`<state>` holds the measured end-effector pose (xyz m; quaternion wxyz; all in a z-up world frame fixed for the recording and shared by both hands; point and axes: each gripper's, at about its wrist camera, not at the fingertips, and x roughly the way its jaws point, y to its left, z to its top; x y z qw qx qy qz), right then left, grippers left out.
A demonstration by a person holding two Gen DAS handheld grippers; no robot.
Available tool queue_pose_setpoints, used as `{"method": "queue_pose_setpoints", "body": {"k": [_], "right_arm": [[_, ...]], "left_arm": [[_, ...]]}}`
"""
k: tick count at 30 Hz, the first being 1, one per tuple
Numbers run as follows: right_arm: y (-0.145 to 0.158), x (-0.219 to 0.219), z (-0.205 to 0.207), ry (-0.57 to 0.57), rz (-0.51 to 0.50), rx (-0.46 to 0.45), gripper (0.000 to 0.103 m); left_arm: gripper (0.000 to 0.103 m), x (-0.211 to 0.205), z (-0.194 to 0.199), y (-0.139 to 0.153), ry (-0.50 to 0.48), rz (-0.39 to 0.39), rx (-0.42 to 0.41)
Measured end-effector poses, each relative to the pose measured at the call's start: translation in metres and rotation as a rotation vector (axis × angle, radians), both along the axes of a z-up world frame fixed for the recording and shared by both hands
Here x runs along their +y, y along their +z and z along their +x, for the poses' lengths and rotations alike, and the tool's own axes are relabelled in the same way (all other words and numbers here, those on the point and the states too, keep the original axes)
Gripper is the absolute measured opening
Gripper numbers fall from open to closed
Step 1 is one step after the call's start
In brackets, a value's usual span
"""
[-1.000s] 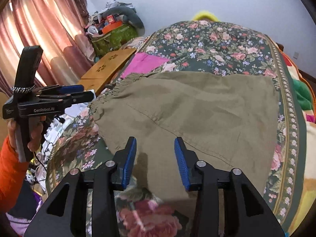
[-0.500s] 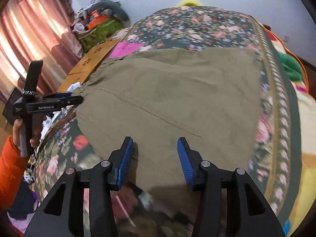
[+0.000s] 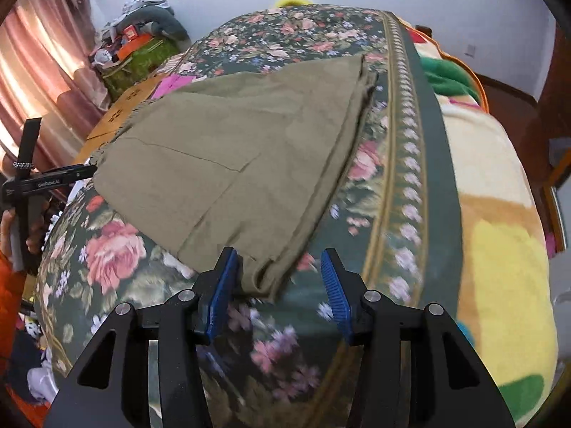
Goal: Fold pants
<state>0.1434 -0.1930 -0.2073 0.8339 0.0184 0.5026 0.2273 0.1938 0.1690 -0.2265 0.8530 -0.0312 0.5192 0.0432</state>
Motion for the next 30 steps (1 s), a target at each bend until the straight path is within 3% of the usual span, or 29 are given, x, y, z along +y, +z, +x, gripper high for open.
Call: {"method": "queue_pose_setpoints", "body": {"k": [4, 9, 17, 25, 30], "right_arm": [[0.007, -0.004, 0.000, -0.005, 0.004, -0.005, 0.046], [0.027, -0.003, 0.010, 0.009, -0.011, -0.077, 0.047], [0.058, -0.009, 0.048, -0.022, 0.021, -0.184, 0.049], [0.055, -0.011, 0.105, -0.049, 0.008, -0.216, 0.050], [0.037, -0.012, 0.148, -0.067, -0.010, -0.205, 0.058]], "left_arm": [[0.081, -0.001, -0.003, 0.010, 0.008, 0.031, 0.007], [0.081, 0.000, 0.000, 0.039, 0.014, 0.020, -0.054], [0.081, -0.005, 0.037, 0.072, 0.000, 0.061, -0.118], [0.081, -0.007, 0.089, 0.072, -0.015, 0.070, -0.120], [0.081, -0.005, 0.122, 0.054, -0.023, 0.058, -0.079]]}}
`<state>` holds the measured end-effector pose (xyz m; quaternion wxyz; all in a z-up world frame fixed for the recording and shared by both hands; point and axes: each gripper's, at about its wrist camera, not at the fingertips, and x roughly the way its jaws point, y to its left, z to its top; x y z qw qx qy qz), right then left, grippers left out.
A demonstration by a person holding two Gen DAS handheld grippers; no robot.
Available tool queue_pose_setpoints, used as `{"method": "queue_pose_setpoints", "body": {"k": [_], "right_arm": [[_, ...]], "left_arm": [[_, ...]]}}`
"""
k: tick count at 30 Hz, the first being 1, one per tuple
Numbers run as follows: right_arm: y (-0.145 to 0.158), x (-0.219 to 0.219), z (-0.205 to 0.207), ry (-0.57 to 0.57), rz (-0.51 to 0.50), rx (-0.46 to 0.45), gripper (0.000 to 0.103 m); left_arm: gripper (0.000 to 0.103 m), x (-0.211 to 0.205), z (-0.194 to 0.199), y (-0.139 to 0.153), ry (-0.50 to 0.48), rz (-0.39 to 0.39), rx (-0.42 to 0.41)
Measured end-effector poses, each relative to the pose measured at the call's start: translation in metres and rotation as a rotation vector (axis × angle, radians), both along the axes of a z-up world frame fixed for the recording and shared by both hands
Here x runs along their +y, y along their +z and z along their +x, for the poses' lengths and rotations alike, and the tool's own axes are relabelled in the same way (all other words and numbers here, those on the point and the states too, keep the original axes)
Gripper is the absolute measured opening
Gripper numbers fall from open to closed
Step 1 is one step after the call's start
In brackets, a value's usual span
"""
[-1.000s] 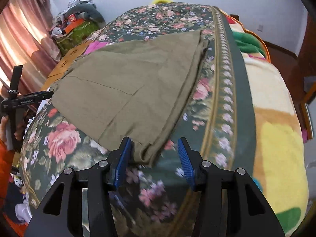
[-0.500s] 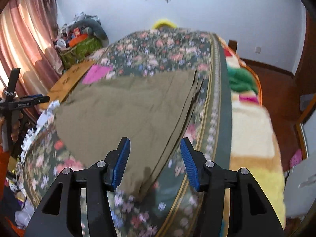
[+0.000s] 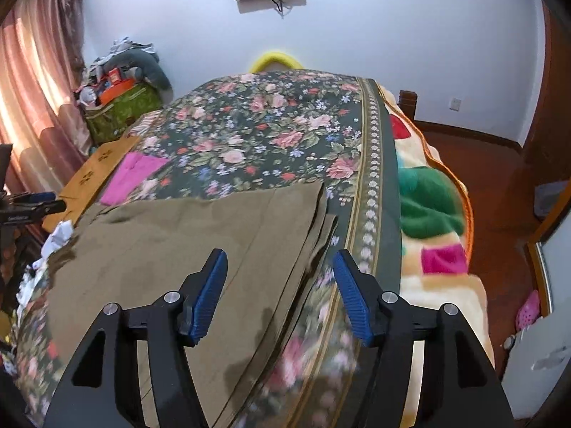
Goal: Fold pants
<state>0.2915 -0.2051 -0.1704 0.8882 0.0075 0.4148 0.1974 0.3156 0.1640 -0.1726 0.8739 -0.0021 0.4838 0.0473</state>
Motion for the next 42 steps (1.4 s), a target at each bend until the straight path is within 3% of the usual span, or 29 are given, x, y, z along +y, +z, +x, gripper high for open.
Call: {"method": "queue_pose_setpoints", "body": {"k": [12, 18, 20, 22, 24, 26, 29, 37, 42], "right_arm": [[-0.046, 0.011, 0.097, 0.029, 0.010, 0.130, 0.058], [-0.072, 0.017, 0.131, 0.045, 0.036, 0.209, 0.058], [-0.081, 0.018, 0.138, 0.044, 0.064, 0.232, 0.052], [-0.085, 0.020, 0.142, 0.047, 0.069, 0.241, 0.026], [-0.090, 0.023, 0.143, 0.052, 0.063, 0.242, 0.009], [-0.095, 0.026, 0.142, 0.063, 0.044, 0.239, 0.008], [-0.094, 0.029, 0.140, 0.058, 0.009, 0.214, 0.007], [-0.086, 0.021, 0.140, -0.029, -0.027, 0.168, 0.006], [-0.049, 0.028, 0.117, -0.020, -0.093, 0.071, 0.009]], "left_arm": [[0.081, 0.007, 0.045, -0.056, -0.009, 0.005, 0.110], [0.083, 0.008, 0.049, -0.069, -0.009, -0.020, 0.115], [0.083, 0.010, 0.049, -0.070, -0.004, -0.034, 0.108], [0.083, 0.012, 0.048, -0.072, 0.007, -0.048, 0.098], [0.082, 0.017, 0.047, -0.073, 0.026, -0.060, 0.083], [0.076, 0.022, 0.046, -0.074, 0.056, -0.072, 0.066], [0.074, 0.030, 0.045, -0.078, 0.100, -0.120, 0.056], [0.074, 0.023, 0.036, -0.074, 0.168, -0.046, 0.033], [0.076, 0.005, 0.030, -0.052, 0.127, 0.029, 0.014]]}}
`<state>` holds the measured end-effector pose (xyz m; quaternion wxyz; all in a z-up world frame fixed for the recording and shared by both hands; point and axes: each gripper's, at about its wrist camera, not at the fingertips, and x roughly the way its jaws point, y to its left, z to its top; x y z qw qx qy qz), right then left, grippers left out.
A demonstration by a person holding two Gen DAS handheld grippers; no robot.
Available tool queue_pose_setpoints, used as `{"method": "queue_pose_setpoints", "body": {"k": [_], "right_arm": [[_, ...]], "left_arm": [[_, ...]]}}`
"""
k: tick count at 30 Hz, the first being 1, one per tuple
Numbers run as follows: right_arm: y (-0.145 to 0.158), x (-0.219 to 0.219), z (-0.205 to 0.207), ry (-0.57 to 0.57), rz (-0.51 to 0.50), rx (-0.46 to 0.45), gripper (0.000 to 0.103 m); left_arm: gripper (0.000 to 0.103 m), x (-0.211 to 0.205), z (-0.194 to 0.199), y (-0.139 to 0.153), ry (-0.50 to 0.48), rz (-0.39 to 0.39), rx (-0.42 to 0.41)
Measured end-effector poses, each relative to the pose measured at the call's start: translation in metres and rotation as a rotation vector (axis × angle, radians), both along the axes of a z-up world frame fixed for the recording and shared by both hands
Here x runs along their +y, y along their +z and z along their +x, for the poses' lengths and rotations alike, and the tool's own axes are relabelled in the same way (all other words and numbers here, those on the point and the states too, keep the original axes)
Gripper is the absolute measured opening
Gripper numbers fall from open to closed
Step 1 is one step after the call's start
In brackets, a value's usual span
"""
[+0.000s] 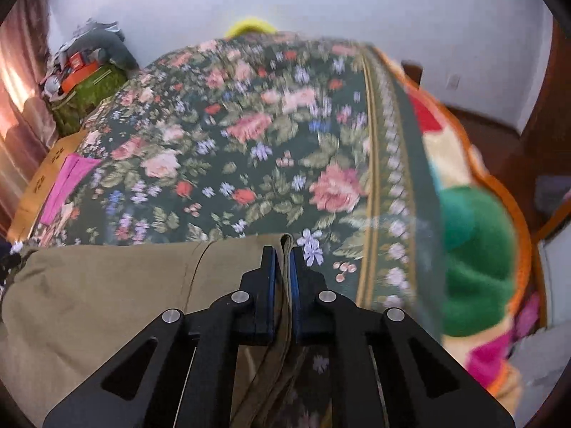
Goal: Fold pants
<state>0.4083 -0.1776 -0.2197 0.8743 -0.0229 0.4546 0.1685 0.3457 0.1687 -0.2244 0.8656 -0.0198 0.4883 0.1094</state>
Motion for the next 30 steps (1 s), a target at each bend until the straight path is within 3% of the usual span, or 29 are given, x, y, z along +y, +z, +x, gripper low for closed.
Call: {"method": "queue_pose_setpoints", "body": {"k": [3, 4, 7, 11, 15, 21, 23, 30], "right_arm": [[0.029, 0.004, -0.018, 0.047, 0.012, -0.060, 0.022], [0.036, 0.007, -0.023, 0.060, 0.019, -0.072, 0.035], [0.060, 0.021, -0.044, 0.129, 0.045, -0.129, 0.053], [0.067, 0.052, -0.062, 0.250, 0.128, -0.082, 0.072], [0.046, 0.083, -0.071, 0.328, 0.203, 0.046, 0.076], [-0.011, 0.119, -0.075, 0.375, 0.195, 0.272, 0.076], [-0.025, 0.121, -0.079, 0.373, 0.178, 0.317, 0.076], [-0.027, 0.105, -0.098, 0.425, 0.151, 0.342, 0.081]], "left_arm": [[0.081, -0.008, -0.005, 0.013, -0.045, -0.011, -0.013], [0.082, -0.013, -0.007, 0.017, -0.068, -0.004, -0.015], [0.088, -0.030, -0.011, 0.027, -0.135, 0.024, -0.020], [0.099, -0.048, -0.011, 0.033, -0.194, 0.011, -0.015], [0.100, -0.051, -0.001, 0.026, -0.197, -0.029, 0.020], [0.100, -0.046, 0.015, -0.015, -0.206, -0.123, 0.155], [0.102, -0.045, 0.014, -0.029, -0.205, -0.111, 0.188], [0.103, -0.051, -0.005, -0.028, -0.224, -0.052, 0.165]]}}
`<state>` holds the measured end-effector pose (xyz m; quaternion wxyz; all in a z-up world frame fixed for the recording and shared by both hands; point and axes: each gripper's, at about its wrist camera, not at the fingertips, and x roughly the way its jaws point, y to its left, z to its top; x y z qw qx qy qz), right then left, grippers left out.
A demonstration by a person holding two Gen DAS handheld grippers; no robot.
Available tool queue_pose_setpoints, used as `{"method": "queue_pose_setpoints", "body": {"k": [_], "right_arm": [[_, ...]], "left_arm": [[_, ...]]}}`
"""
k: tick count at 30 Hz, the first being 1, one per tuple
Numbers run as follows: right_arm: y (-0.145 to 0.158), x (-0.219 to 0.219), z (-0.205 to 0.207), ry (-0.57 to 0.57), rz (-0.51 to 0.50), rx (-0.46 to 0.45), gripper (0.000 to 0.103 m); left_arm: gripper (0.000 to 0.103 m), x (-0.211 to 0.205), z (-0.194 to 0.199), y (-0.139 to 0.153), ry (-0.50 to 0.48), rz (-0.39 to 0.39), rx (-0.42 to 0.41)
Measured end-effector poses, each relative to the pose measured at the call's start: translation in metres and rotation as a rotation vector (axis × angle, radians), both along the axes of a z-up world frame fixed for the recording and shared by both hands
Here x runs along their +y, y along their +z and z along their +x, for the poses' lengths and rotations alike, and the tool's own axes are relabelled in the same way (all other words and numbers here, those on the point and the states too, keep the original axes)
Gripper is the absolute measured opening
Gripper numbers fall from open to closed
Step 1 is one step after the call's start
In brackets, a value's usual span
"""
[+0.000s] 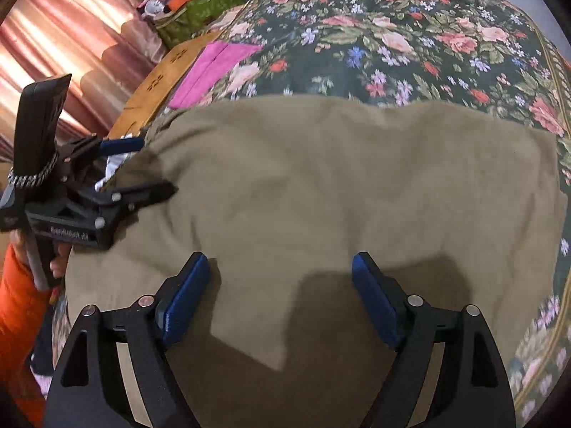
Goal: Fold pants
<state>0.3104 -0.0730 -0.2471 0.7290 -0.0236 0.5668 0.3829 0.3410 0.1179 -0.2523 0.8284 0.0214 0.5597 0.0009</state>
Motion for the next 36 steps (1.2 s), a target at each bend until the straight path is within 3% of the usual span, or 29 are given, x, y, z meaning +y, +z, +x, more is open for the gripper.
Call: {"method": "queue_pose_setpoints", "body": {"k": [8, 17, 31, 36], "right_arm": [[0.011, -0.027, -0.033, -0.040, -0.036, -0.061, 0.082], [0.021, -0.056, -0.068, -0.120, -0.059, -0.078, 0.082], [0.033, -0.089, -0.114, -0.241, -0.070, -0.123, 0.082], [0.046, -0.078, -0.119, -0.230, -0.106, -0.206, 0.082]], "left_arm": [[0.103, 0.012, -0.033, 0.010, 0.036, -0.050, -0.012], [0.103, 0.013, -0.075, 0.017, 0.068, -0.012, -0.041], [0.103, 0.021, -0.125, 0.034, 0.147, -0.022, -0.119], [0.103, 0.028, -0.140, 0.044, 0.202, -0.019, -0.144]]}}
